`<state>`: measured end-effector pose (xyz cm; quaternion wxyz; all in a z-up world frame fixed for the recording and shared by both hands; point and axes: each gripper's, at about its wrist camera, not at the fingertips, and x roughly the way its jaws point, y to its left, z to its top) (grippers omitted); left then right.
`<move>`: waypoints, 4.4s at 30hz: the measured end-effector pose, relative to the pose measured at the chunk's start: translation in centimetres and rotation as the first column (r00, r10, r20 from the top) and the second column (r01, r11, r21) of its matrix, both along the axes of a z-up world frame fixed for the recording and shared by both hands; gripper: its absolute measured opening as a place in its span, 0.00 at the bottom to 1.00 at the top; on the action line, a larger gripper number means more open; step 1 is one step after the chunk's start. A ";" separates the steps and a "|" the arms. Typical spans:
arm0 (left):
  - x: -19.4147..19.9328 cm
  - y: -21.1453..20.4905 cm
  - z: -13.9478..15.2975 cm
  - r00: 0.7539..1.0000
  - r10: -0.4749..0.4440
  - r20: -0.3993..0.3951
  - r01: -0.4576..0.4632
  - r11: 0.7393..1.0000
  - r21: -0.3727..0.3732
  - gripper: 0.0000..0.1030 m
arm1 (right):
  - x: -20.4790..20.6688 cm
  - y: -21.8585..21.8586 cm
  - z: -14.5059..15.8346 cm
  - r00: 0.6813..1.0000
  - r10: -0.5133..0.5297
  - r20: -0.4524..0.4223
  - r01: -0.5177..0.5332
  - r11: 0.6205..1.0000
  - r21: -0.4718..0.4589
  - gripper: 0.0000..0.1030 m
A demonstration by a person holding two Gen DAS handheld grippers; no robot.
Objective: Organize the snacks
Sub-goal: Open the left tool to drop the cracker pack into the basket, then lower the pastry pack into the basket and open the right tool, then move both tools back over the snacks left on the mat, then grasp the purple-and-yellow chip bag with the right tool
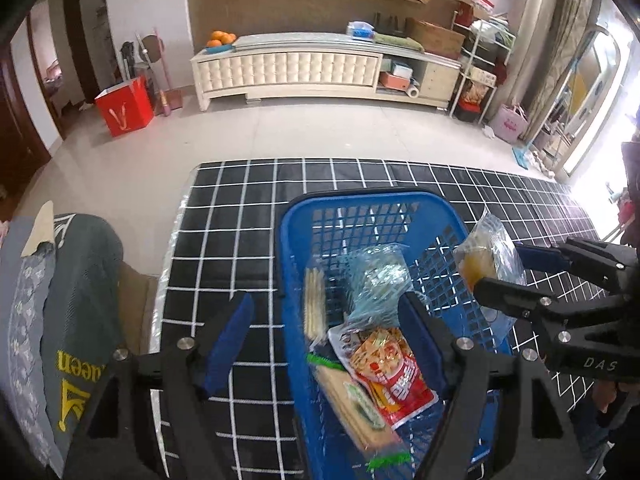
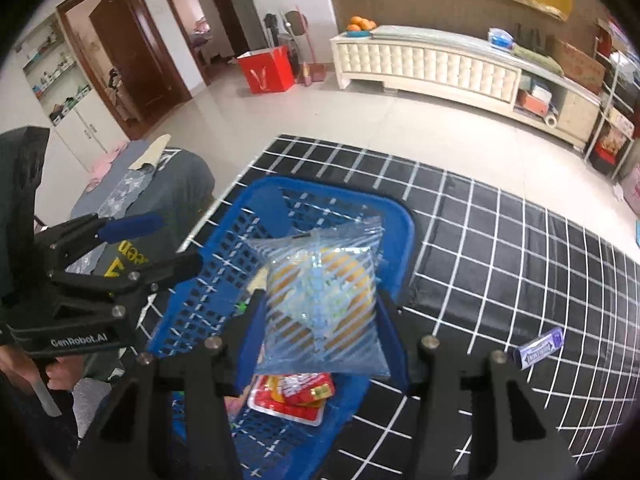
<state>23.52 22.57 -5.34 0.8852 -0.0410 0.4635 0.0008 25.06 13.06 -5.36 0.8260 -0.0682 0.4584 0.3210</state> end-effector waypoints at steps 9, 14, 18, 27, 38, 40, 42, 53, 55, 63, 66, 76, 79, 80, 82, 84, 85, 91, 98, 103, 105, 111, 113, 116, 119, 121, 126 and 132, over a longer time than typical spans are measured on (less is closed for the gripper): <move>-2.8 2.2 1.5 0.998 0.052 0.025 -0.053 0.998 0.034 0.71 | -0.8 3.1 1.4 0.998 0.059 -0.010 -0.059 0.998 0.020 0.56; -3.0 3.3 1.2 0.997 0.073 0.026 -0.074 0.996 0.041 0.71 | -0.2 5.0 0.7 0.997 0.067 -0.025 -0.067 0.998 0.000 0.56; -2.6 3.8 0.3 0.998 0.066 0.012 -0.067 0.997 0.039 0.71 | 0.9 6.3 -0.4 0.997 0.057 -0.049 -0.058 0.998 -0.029 0.56; -1.4 5.3 -1.3 0.995 0.100 0.005 -0.100 0.995 0.017 0.71 | 3.6 8.1 -3.4 0.998 -0.004 -0.061 -0.001 0.996 -0.094 0.56; -1.0 5.7 -3.3 0.995 0.097 -0.024 -0.097 0.995 0.002 0.71 | 4.8 9.7 -4.2 0.999 0.031 -0.034 -0.035 0.993 -0.114 0.91; -1.4 5.5 -3.1 0.995 0.099 -0.025 -0.099 0.995 0.010 0.71 | 4.5 9.2 -3.7 1.000 0.020 0.002 -0.019 0.994 -0.108 0.94; -1.7 5.5 -2.7 0.994 0.105 -0.020 -0.105 0.994 0.013 0.71 | 4.1 8.9 -3.3 0.999 0.031 0.007 -0.031 0.995 -0.099 0.94; -4.9 2.2 1.5 0.993 0.097 0.061 -0.099 0.995 0.029 0.71 | -0.2 3.5 1.1 0.998 0.054 0.018 -0.054 0.998 -0.012 0.94; -5.4 0.9 2.3 0.994 0.082 0.068 -0.085 0.995 0.043 0.71 | -0.7 2.3 2.0 0.999 0.040 0.029 -0.040 0.999 -0.002 0.94; -7.1 -3.3 5.2 0.992 0.036 0.121 -0.043 0.997 0.060 0.71 | -3.3 -3.4 5.0 0.995 -0.031 0.098 0.028 0.999 0.026 0.94; -6.9 -5.1 6.1 0.992 0.013 0.124 -0.023 0.997 0.079 0.71 | -3.9 -5.8 5.7 0.993 -0.058 0.104 0.053 0.997 0.055 0.94; -6.0 -12.8 7.5 0.983 -0.094 0.158 0.083 0.994 0.073 0.71 | -5.2 -14.8 7.7 0.979 -0.163 0.123 0.154 0.985 0.082 0.94; -5.3 -15.7 6.9 0.979 -0.143 0.144 0.131 0.987 0.092 0.71 | -5.2 -17.5 7.5 0.972 -0.201 0.121 0.193 0.978 0.079 0.94; -5.0 -16.8 6.7 0.977 -0.162 0.139 0.149 0.984 0.097 0.71 | -5.2 -18.3 7.4 0.970 -0.212 0.120 0.204 0.976 0.077 0.94; -4.5 -18.8 6.1 0.972 -0.199 0.126 0.187 0.977 0.103 0.71 | -5.1 -20.1 7.0 0.964 -0.240 0.119 0.232 0.970 0.071 0.94; -4.1 -20.8 5.6 0.965 -0.233 0.117 0.220 0.968 0.117 0.71 | -5.0 -21.7 6.6 0.957 -0.266 0.114 0.260 0.963 0.063 0.94; -3.9 -21.7 5.2 0.962 -0.250 0.111 0.236 0.963 0.127 0.71 | -5.0 -22.4 6.3 0.955 -0.277 0.110 0.271 0.961 0.061 0.94; -4.0 -26.5 2.2 0.938 -0.334 0.097 0.318 0.936 0.147 0.71 | -4.7 -26.7 2.3 0.944 -0.329 0.034 0.329 0.944 0.006 0.94; -4.6 -29.1 -3.9 0.947 -0.320 -0.020 0.321 0.945 0.064 0.71 | -4.1 -29.3 -3.8 0.929 -0.350 -0.118 0.343 0.936 -0.076 0.94; -4.6 -29.9 -7.5 0.945 -0.317 -0.085 0.321 0.946 0.039 0.71 | -3.3 -29.0 -7.6 0.918 -0.330 -0.219 0.311 0.943 -0.118 0.94; -4.2 -29.8 -8.5 0.945 -0.309 -0.105 0.314 0.949 0.034 0.71 | -2.8 -28.7 -9.0 0.909 -0.324 -0.261 0.300 0.945 -0.128 0.94; -3.5 -29.8 -11.3 0.935 -0.320 -0.149 0.328 0.944 0.031 0.71 | -0.8 -28.1 -12.9 0.861 -0.345 -0.374 0.305 0.938 -0.162 0.94; -3.3 -29.6 -11.8 0.931 -0.329 -0.156 0.336 0.942 0.017 0.71 | -0.2 -27.8 -13.6 0.856 -0.349 -0.380 0.302 0.936 -0.180 0.91; -2.8 -29.2 -12.4 0.927 -0.335 -0.167 0.341 0.940 0.009 0.71 | 0.4 -27.4 -14.7 0.848 -0.349 -0.399 0.287 0.935 -0.207 0.84; -2.4 -28.9 -12.8 0.928 -0.332 -0.169 0.338 0.941 0.003 0.71 | 0.6 -27.1 -15.7 0.843 -0.345 -0.413 0.277 0.936 -0.217 0.66; -2.2 -28.7 -12.9 0.929 -0.331 -0.168 0.334 0.942 -0.009 0.71 | 0.3 -26.9 -15.9 0.850 -0.342 -0.400 0.273 0.936 -0.222 0.56; -2.4 -28.6 -13.1 0.929 -0.327 -0.173 0.330 0.944 -0.012 0.71 | -0.6 -27.4 -15.5 0.862 -0.347 -0.369 0.291 0.936 -0.199 0.50; -4.2 -29.2 -12.5 0.918 -0.361 -0.166 0.371 0.928 0.031 0.71 | -2.7 -29.4 -12.4 0.880 -0.344 -0.328 0.325 0.939 -0.115 0.50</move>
